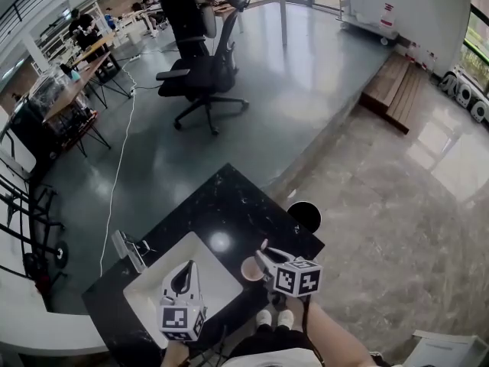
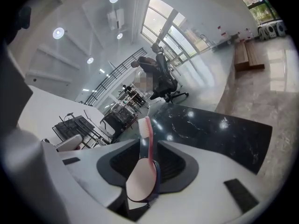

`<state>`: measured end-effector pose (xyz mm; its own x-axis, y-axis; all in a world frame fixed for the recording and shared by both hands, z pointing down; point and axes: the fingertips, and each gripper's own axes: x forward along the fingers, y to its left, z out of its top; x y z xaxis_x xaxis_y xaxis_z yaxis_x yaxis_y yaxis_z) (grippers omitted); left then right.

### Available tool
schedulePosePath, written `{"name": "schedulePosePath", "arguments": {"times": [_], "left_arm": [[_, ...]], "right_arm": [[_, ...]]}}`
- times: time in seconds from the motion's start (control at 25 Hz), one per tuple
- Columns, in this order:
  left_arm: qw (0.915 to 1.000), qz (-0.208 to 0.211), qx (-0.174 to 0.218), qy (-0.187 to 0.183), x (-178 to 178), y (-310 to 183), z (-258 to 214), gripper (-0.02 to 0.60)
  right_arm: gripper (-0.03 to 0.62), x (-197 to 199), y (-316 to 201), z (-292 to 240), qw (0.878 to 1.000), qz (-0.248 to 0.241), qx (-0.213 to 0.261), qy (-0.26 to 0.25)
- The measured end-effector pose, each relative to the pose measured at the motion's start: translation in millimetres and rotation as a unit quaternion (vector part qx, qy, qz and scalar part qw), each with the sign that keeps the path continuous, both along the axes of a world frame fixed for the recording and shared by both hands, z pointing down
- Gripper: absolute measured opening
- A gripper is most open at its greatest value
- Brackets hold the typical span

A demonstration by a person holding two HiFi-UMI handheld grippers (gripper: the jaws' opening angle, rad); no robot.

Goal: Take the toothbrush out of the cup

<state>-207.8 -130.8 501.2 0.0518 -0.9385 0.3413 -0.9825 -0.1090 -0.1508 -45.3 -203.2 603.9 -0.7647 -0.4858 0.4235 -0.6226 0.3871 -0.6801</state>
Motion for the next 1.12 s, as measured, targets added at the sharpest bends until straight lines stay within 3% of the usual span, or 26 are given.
{"name": "schedulePosePath", "arguments": {"times": [0.2, 0.36, 0.64, 0.84, 1.0, 1.12], "left_arm": [[1.0, -0.005, -0.003, -0.002, -8, -7, 8, 0.017], [0.9999, -0.006, -0.008, 0.001, -9, -14, 10, 0.017], [1.0, -0.003, -0.004, 0.005, -5, -21, 8, 0.017], [0.9999, 0.005, 0.001, 0.011, 1, -23, -1, 0.017], [0.9997, 0.015, 0.012, 0.016, 10, -24, -7, 0.017], [0.9994, 0.026, 0.016, 0.018, 20, -25, -9, 0.017]], "right_arm": [[0.084, -8, -7, 9, 1.0, -0.009, -0.008, 0.002], [0.0, -11, -4, 7, 1.0, -0.021, -0.002, 0.014], [0.002, -8, -5, -32, 0.998, -0.02, 0.055, 0.012], [0.003, 10, -5, -93, 0.99, -0.002, 0.142, 0.004], [0.011, 38, -3, -131, 0.969, 0.026, 0.238, 0.054], [0.011, 53, 1, -144, 0.954, 0.041, 0.285, 0.081]]}}
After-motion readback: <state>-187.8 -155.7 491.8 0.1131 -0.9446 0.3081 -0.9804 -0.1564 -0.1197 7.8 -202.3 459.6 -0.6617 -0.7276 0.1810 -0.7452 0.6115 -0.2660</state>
